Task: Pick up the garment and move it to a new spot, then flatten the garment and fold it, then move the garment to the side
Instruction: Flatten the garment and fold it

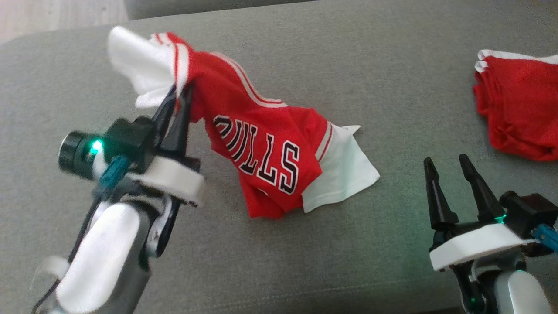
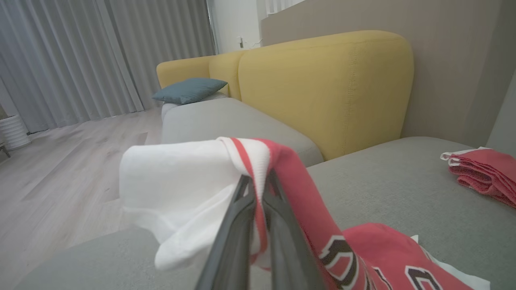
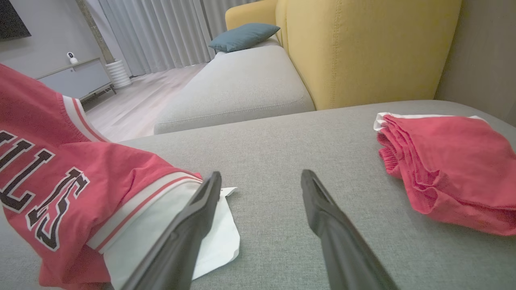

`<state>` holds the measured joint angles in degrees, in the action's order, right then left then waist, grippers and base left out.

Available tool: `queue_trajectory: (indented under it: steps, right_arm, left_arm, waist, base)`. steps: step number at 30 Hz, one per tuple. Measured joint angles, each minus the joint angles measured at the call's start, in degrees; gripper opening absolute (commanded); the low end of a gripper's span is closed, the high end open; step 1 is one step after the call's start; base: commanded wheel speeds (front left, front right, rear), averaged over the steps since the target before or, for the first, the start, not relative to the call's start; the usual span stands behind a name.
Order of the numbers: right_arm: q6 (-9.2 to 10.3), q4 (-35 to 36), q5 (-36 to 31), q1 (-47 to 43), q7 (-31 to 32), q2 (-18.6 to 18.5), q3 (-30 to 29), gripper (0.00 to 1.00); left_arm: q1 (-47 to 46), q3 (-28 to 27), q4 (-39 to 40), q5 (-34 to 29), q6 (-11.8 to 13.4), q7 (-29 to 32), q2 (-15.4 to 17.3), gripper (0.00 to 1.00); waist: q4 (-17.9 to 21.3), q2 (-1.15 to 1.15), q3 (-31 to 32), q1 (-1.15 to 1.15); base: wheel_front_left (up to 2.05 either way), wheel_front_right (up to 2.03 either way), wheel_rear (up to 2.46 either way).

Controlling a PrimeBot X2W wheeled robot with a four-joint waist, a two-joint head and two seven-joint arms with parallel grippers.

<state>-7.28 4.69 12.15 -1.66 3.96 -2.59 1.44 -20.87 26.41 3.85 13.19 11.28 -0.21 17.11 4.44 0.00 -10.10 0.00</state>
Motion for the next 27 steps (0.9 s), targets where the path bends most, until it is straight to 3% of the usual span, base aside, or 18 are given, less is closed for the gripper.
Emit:
queue_trajectory:
  steps: [5, 14, 19, 21, 22, 23, 24, 27]
  right_arm:
    - [0.00, -0.7, 0.6, 0.4, -0.3, 0.0, 0.7, 1.00]
    - [0.00, -1.7, 2.2, 2.5, -1.3, 0.0, 2.6, 1.00]
    - [0.00, -2.4, 2.8, 2.7, -2.0, 0.0, 3.6, 1.00]
    - [0.00, -2.6, 2.9, 2.8, -2.0, 0.0, 3.6, 1.00]
    - [0.00, -2.8, 2.9, 3.0, -2.0, 0.0, 3.6, 1.00]
    - [0.00, -2.9, 2.9, 3.2, -2.0, 0.0, 3.5, 1.00]
    - [0.00, -3.0, 2.9, 3.4, -2.0, 0.0, 3.5, 1.00]
    - [0.00, -3.1, 2.9, 3.5, -2.0, 0.0, 3.0, 1.00]
  left_arm:
    - [-7.5, 2.6, -5.6, 0.1, -2.5, 0.5, -2.9, 0.00]
    - [-20.2, 6.4, -28.9, 1.2, -7.5, -5.8, -11.7, 0.00]
    - [-22.2, 6.4, -44.2, 2.9, -8.4, -8.0, -13.5, 0.00]
    - [-22.3, 6.4, -46.7, 3.4, -8.8, -8.5, -13.6, 0.00]
    - [-22.4, 6.4, -48.9, 3.8, -8.8, -9.1, -13.8, 0.08]
    - [-22.6, 6.4, -50.8, 4.3, -8.9, -9.6, -14.0, 0.89]
    - [-23.0, 6.4, -52.3, 4.8, -9.3, -10.2, -14.1, 1.00]
    - [-24.5, 6.5, -54.0, 5.4, -9.3, -12.2, -14.5, 1.00]
  waist:
    - [2.5, 0.00, -0.8, 0.00]
    - [9.1, 0.00, -3.2, 0.00]
    - [11.9, 0.00, -4.9, 0.00]
    - [12.3, 0.00, -5.3, 0.00]
    - [12.5, 0.00, -5.5, 0.00]
    - [12.6, 0.00, -5.8, 0.00]
    - [12.6, 0.00, -5.9, 0.00]
    - [11.7, 0.00, -6.0, 0.00]
  base:
    - [0.00, 0.00, 0.00]
    - [0.00, 0.00, 0.00]
    - [0.00, 0.00, 0.00]
    - [0.00, 0.00, 0.00]
    - [0.00, 0.00, 0.00]
    - [0.00, 0.00, 0.00]
    - [0.00, 0.00, 0.00]
    - [0.00, 0.00, 0.00]
